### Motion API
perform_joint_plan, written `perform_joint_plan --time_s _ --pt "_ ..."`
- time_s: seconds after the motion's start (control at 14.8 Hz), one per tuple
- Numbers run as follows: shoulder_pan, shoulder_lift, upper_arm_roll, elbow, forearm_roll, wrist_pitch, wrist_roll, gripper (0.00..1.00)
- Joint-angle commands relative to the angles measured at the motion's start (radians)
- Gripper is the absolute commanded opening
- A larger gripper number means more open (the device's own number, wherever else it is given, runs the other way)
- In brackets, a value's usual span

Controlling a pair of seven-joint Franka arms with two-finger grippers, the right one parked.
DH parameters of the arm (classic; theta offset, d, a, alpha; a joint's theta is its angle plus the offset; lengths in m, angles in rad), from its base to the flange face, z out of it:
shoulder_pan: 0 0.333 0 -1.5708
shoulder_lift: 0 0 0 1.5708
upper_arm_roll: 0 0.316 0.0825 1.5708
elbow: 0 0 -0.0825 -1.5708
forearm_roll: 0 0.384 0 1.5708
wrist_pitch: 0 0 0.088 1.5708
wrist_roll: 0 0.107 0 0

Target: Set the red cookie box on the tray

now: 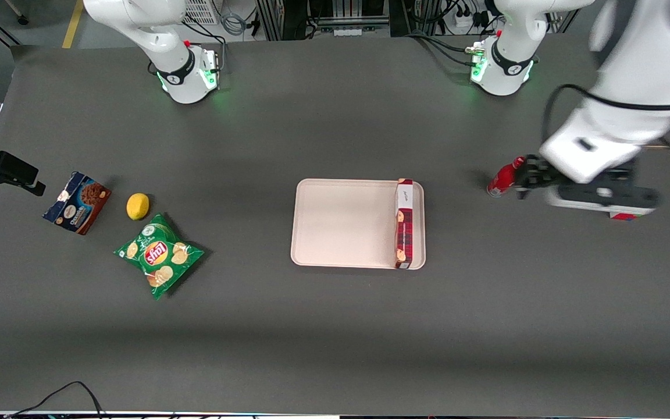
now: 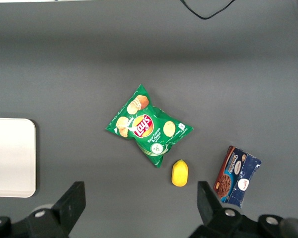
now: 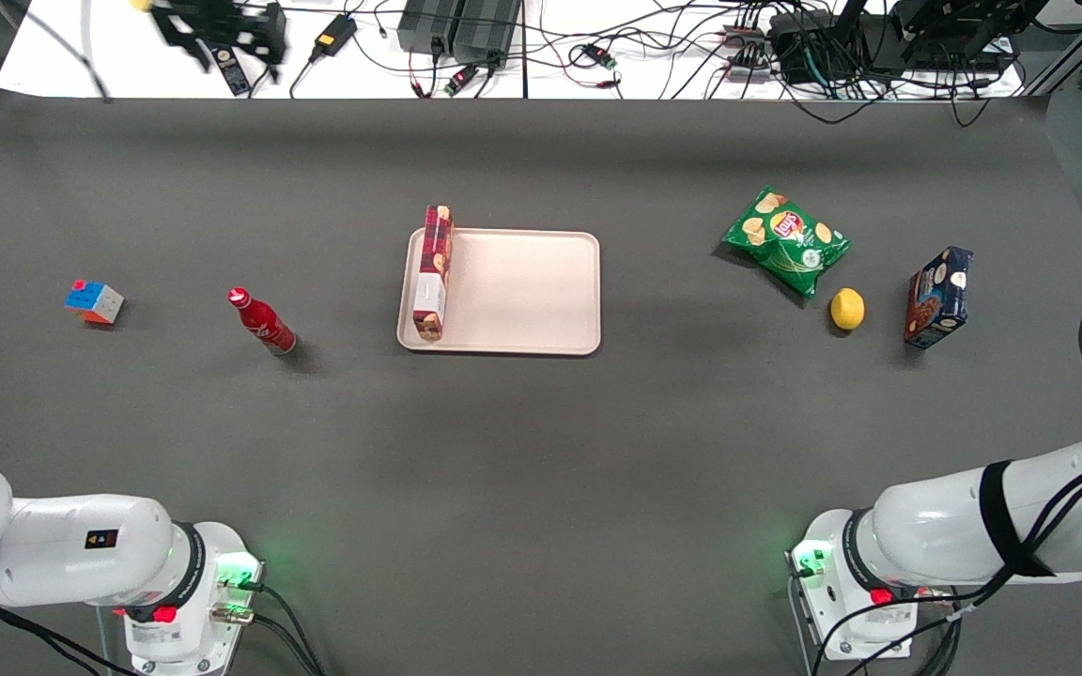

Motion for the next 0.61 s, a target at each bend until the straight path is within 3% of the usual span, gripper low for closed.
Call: perform_joint_plan --time_s 0.0,0.54 --pt "-0.014 -0.077 0.19 -0.107 -0.11 0.036 0.202 1.0" --pt "-0.021 -0.113 0.258 -0.133 -0.107 -0.015 0.188 1.0"
